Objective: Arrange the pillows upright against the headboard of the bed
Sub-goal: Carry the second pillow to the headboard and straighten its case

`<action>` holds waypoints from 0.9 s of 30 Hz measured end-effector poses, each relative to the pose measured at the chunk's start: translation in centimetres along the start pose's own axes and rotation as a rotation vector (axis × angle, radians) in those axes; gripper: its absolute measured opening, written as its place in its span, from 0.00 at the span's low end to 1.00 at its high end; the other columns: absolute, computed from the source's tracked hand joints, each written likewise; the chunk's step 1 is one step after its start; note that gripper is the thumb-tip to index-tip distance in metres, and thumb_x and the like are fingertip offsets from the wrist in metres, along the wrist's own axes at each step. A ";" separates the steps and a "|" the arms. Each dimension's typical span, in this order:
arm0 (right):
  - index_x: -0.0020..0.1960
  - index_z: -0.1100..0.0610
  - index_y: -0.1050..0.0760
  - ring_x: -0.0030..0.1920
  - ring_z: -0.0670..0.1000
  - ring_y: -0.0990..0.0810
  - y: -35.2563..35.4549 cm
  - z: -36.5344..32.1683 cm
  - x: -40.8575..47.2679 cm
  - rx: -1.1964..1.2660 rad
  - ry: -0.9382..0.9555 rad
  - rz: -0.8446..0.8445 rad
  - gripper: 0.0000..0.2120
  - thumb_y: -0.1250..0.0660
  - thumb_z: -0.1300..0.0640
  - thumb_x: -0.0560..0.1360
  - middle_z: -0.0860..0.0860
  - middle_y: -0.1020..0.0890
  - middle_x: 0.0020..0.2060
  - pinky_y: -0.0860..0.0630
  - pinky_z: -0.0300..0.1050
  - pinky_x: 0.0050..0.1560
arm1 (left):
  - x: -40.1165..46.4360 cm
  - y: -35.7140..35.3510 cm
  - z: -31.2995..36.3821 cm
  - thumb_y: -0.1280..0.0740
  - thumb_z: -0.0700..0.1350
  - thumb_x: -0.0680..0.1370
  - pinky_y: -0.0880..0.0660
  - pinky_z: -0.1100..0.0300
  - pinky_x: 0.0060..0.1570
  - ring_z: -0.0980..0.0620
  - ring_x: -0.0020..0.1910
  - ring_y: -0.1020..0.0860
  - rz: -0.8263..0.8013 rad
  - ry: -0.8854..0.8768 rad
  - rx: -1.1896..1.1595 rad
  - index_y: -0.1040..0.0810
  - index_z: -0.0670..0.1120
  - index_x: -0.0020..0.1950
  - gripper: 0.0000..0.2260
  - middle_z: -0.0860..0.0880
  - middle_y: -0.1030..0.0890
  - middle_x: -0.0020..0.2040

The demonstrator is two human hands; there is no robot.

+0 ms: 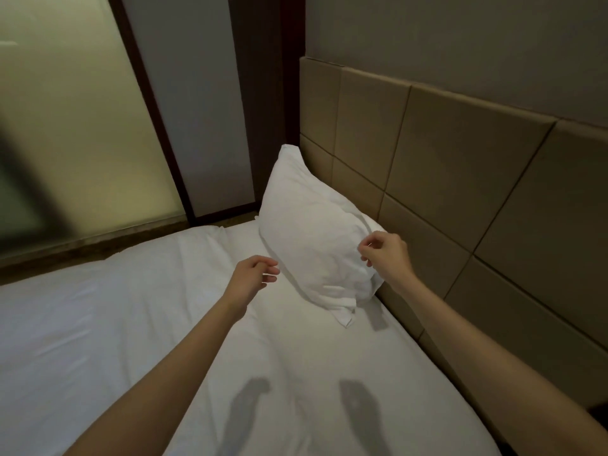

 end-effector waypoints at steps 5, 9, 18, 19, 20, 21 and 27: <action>0.38 0.62 0.21 0.24 0.40 0.24 -2.5 -3.4 -7.6 0.174 0.016 -0.018 0.04 0.31 0.65 0.72 0.53 0.20 0.29 0.27 0.33 0.27 | -6.0 4.5 -0.8 0.44 0.39 0.78 0.26 0.62 0.45 0.51 0.43 0.20 0.034 -0.083 -0.028 0.20 0.46 0.48 0.13 0.48 0.17 0.43; 0.38 0.63 0.22 0.25 0.41 0.24 -3.9 -5.1 -12.9 0.265 0.003 -0.053 0.04 0.31 0.66 0.72 0.54 0.21 0.28 0.27 0.33 0.27 | -10.0 7.0 -2.2 0.44 0.39 0.78 0.26 0.62 0.45 0.53 0.42 0.19 0.047 -0.115 -0.054 0.19 0.47 0.47 0.14 0.50 0.16 0.42; 0.40 0.64 0.20 0.26 0.42 0.24 -6.4 -6.1 -21.4 0.279 -0.062 -0.133 0.03 0.32 0.65 0.72 0.53 0.21 0.28 0.28 0.34 0.29 | -17.7 10.9 -7.2 0.42 0.39 0.76 0.27 0.63 0.44 0.55 0.39 0.20 0.049 0.000 -0.147 0.19 0.49 0.45 0.13 0.52 0.16 0.39; 0.40 0.63 0.20 0.26 0.43 0.24 -6.7 -6.0 -21.9 0.275 -0.070 -0.144 0.03 0.32 0.65 0.72 0.52 0.21 0.28 0.28 0.35 0.29 | -18.2 11.1 -7.7 0.43 0.39 0.76 0.27 0.63 0.44 0.55 0.39 0.20 0.070 0.016 -0.157 0.19 0.49 0.44 0.13 0.52 0.17 0.40; 0.40 0.62 0.20 0.27 0.43 0.23 -7.0 -5.9 -22.4 0.272 -0.076 -0.153 0.03 0.31 0.65 0.72 0.52 0.20 0.27 0.27 0.35 0.29 | -18.7 11.3 -8.2 0.43 0.39 0.76 0.27 0.63 0.44 0.55 0.39 0.20 0.094 0.031 -0.170 0.19 0.49 0.44 0.13 0.52 0.17 0.40; 0.39 0.61 0.20 0.27 0.43 0.23 -7.2 -5.8 -22.9 0.267 -0.080 -0.164 0.03 0.31 0.64 0.72 0.52 0.20 0.28 0.27 0.34 0.29 | -19.0 11.3 -8.7 0.43 0.38 0.76 0.27 0.62 0.44 0.54 0.39 0.20 0.117 0.044 -0.184 0.19 0.48 0.44 0.13 0.52 0.17 0.40; 0.38 0.59 0.20 0.28 0.44 0.23 -8.6 -4.2 -25.0 0.260 -0.124 -0.262 0.04 0.32 0.65 0.71 0.53 0.20 0.29 0.28 0.33 0.30 | -21.1 10.4 -10.9 0.44 0.38 0.77 0.27 0.62 0.45 0.54 0.39 0.21 0.192 0.109 -0.224 0.20 0.47 0.44 0.13 0.50 0.18 0.40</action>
Point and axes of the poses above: each hand's wrist, its own x-axis towards the middle knuckle, its own y-axis out of the back of the hand, z = x × y, the point moved 1 cm from there along x, towards the middle knuckle
